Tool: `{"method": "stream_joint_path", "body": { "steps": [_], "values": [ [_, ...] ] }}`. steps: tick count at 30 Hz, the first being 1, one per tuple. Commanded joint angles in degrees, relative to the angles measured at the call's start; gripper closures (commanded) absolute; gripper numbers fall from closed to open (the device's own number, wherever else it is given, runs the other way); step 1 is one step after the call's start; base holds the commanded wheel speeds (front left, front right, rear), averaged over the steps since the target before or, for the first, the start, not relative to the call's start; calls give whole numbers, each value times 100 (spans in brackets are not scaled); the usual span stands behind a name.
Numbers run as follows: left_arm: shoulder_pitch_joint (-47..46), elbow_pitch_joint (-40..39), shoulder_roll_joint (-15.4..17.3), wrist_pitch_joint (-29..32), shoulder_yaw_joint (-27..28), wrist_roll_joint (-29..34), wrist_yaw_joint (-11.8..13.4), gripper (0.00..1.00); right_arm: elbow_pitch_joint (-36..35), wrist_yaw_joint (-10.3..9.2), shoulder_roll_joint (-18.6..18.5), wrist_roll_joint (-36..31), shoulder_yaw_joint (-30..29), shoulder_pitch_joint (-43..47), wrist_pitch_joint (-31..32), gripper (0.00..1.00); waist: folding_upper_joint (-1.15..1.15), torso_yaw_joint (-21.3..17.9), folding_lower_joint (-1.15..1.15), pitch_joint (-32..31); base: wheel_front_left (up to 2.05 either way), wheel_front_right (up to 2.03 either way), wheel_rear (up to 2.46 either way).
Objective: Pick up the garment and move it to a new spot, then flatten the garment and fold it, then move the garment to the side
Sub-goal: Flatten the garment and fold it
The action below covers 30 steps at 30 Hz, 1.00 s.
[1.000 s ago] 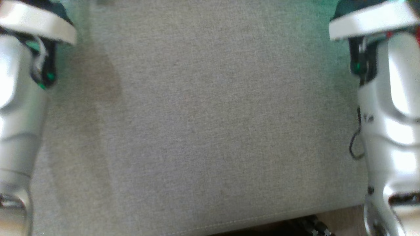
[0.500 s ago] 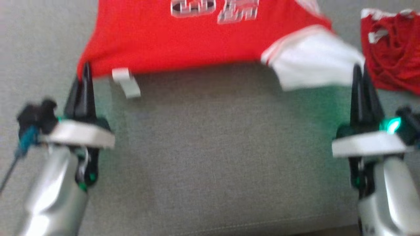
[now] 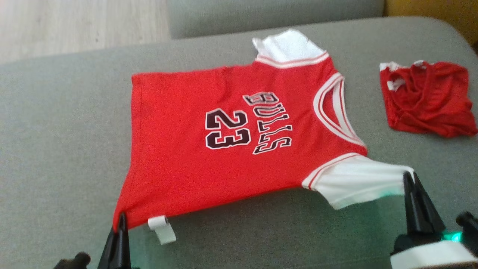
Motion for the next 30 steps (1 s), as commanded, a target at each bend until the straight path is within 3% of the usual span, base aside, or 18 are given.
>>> {"method": "stream_joint_path", "body": {
  "steps": [1, 5, 19, 30],
  "values": [
    [-66, -301, 59, -37, 247, -92, 66, 100, -304, -4, -45, 83, 24, 33, 72, 100, -1, 39, 2, -243, 0, 0, 0],
    [103, -411, 38, 77, 188, -162, 97, 100, -254, -4, -45, 82, 79, 190, 234, 100, -1, 130, 2, -387, 0, 0, 0],
    [-490, 12, -268, 465, -35, -532, -164, 100, 572, -4, -45, -56, 281, -358, 279, 100, -1, 354, 2, -338, 0, 0, 0],
    [-1571, 612, -407, 906, -7, -810, -294, 100, 1417, -4, -44, -182, 132, -1770, 270, 100, -1, 458, 2, -9, 0, 0, 0]
  ]
}}
